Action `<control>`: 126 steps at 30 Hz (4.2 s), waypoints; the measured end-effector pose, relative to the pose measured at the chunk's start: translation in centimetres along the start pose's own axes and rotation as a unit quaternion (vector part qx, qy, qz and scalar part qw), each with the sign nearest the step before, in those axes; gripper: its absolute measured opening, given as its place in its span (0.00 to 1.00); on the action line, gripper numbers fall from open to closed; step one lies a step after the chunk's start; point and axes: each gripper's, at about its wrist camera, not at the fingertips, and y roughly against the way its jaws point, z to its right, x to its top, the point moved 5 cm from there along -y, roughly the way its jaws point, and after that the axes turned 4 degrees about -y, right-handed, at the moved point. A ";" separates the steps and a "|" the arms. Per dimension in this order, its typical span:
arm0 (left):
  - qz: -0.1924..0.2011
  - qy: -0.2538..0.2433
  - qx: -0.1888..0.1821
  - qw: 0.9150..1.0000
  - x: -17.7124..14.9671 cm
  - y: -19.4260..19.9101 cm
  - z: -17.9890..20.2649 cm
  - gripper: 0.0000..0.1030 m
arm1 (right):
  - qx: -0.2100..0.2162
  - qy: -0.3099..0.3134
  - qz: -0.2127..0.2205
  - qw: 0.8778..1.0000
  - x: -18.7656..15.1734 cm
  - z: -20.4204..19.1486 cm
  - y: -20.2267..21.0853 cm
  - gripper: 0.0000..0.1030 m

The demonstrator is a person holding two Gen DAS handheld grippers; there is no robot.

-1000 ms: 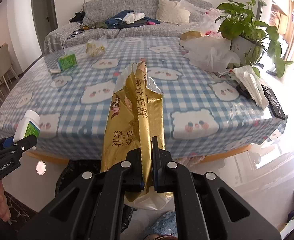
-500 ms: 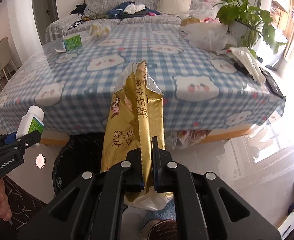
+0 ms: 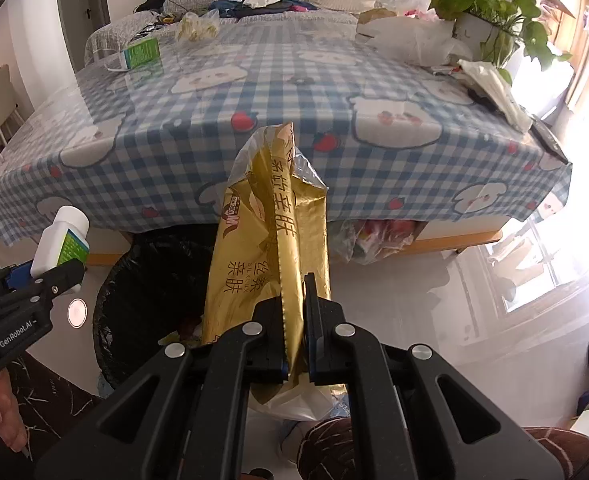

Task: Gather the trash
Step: 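Carry the white bottle with the left tool while the right tool carries the gold bag to the bin, then open the left tool over the black bin to drop the white bottle, then lower the gold paper bag into the black bin and open the right tool, then move both open tools from the bin back over the table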

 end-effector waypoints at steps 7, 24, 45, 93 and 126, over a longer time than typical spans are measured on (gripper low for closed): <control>-0.019 0.001 0.022 1.000 -0.8 -2.8 -0.5 0.45 | -0.007 0.001 -0.019 1.000 -0.7 -0.3 -2.7 0.05; -0.045 -0.014 0.008 0.999 -1.7 -7.8 1.8 0.45 | -0.025 -0.015 -0.023 0.999 -0.7 0.4 -3.9 0.05; -0.015 0.007 0.037 0.999 -1.9 -6.6 -4.2 0.90 | -0.008 -0.001 -0.031 0.999 -1.7 -4.1 -5.4 0.05; -0.035 0.058 0.084 0.994 -3.3 -4.5 -15.3 0.94 | 0.039 0.045 -0.020 0.998 -2.1 -15.3 -6.3 0.85; 0.054 0.073 0.047 0.995 8.3 3.1 -17.4 0.94 | 0.043 0.051 0.108 0.992 13.0 -14.6 1.2 0.92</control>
